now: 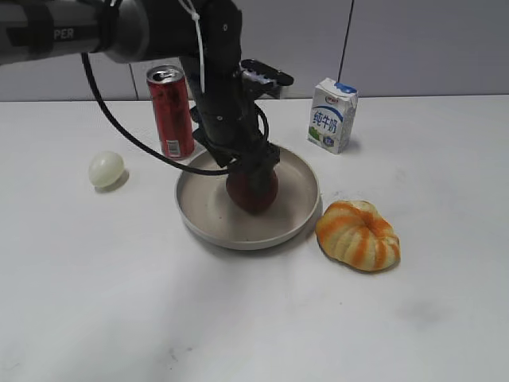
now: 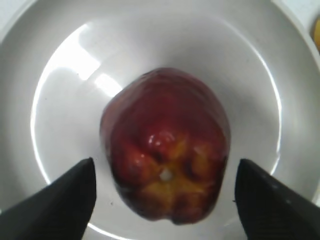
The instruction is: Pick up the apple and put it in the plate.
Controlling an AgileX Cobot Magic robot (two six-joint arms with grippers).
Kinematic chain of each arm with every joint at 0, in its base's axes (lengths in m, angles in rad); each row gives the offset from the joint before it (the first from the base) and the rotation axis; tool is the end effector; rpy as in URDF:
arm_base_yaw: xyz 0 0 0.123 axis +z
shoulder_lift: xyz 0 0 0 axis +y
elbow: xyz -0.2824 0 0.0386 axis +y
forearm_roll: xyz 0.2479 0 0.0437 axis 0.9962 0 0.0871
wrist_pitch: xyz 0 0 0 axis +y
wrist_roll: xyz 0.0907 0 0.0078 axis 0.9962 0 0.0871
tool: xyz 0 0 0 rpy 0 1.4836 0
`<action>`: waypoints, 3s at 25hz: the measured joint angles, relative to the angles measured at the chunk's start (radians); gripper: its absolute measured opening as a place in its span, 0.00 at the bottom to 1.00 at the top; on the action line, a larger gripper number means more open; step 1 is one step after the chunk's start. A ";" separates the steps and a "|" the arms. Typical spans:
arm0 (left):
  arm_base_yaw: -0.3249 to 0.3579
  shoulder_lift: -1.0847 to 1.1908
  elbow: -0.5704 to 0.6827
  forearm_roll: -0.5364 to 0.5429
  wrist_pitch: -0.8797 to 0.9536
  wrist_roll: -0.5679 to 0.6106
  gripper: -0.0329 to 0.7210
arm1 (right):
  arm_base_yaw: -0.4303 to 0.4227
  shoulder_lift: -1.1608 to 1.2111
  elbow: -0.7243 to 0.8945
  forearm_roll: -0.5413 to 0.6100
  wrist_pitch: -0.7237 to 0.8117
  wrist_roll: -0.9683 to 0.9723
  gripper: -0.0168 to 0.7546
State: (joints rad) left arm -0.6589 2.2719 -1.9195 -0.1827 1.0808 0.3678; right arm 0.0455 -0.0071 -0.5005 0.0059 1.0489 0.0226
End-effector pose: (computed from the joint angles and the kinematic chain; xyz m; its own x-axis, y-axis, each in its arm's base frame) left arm 0.3705 -0.3054 0.1819 -0.5636 0.7827 -0.2640 0.8220 0.5629 -0.0862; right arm -0.0055 0.0002 0.2782 -0.4393 0.0056 -0.8983 -0.0389 0.9989 0.0252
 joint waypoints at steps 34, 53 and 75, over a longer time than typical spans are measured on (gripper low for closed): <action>0.579 -0.902 0.605 0.237 0.136 -0.317 0.83 | 0.000 0.000 0.000 0.000 0.000 0.000 0.78; 0.581 -1.973 1.356 0.237 0.143 -0.317 0.82 | 0.000 0.000 0.000 0.000 0.000 0.000 0.78; 0.582 -2.274 1.445 0.246 0.012 -0.318 0.80 | 0.000 0.000 0.000 0.001 -0.001 0.000 0.78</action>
State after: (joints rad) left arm -0.0768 -0.0024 -0.4750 0.0631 1.0927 0.0502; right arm 0.0455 -0.0071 -0.5005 0.0073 1.0481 0.0226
